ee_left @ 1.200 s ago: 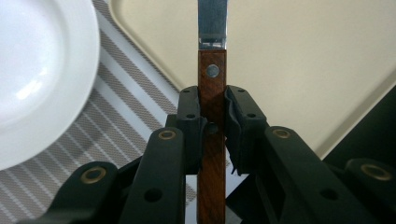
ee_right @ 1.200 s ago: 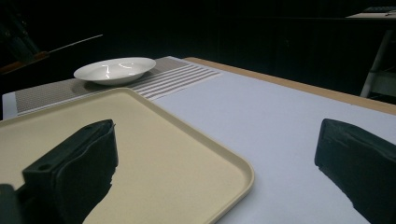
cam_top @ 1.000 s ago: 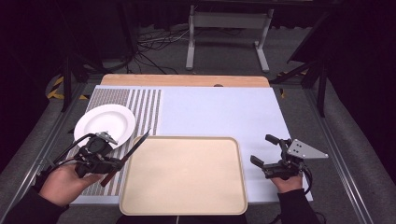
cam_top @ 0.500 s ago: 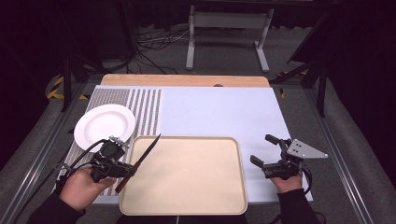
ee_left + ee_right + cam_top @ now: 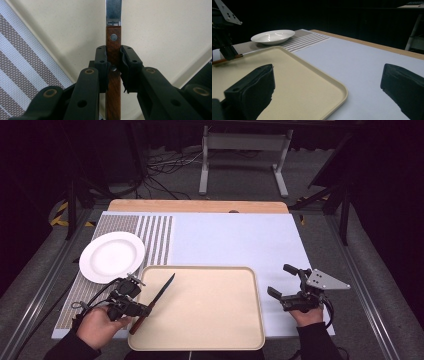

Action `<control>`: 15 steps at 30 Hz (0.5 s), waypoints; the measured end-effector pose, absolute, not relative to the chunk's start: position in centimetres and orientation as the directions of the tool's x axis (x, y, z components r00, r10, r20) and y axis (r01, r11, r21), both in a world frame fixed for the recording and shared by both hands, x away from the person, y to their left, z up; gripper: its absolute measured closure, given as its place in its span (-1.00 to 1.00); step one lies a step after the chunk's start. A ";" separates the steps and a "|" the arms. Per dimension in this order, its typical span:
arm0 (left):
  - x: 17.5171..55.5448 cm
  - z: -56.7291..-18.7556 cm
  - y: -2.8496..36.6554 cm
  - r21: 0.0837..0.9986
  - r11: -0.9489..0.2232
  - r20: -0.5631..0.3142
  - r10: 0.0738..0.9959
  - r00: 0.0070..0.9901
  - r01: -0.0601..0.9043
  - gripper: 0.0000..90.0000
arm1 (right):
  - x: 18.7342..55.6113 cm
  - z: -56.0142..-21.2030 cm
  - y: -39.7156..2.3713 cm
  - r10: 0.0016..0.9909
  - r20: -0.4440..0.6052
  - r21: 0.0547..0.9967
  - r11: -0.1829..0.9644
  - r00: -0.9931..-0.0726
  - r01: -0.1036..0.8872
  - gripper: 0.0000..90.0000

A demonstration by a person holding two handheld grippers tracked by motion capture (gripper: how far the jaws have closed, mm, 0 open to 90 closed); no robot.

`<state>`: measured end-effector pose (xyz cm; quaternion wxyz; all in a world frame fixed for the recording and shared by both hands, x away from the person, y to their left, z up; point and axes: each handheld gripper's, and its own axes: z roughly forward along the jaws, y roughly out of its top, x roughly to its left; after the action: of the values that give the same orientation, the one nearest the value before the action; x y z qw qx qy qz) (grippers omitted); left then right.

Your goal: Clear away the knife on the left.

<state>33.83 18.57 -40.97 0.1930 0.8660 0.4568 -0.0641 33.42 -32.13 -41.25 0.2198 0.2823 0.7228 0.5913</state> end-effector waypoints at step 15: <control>34.0 -42.3 18.2 0.251 -0.504 -0.294 0.774 0.562 0.826 0.71 | 33.5 -41.3 -32.2 0.667 0.021 0.979 0.139 -0.745 0.151 -0.99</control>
<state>33.95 18.22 -42.28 0.1836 0.8643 0.4627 -0.0716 33.48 -32.22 -41.30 0.2177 0.2832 0.7225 0.5920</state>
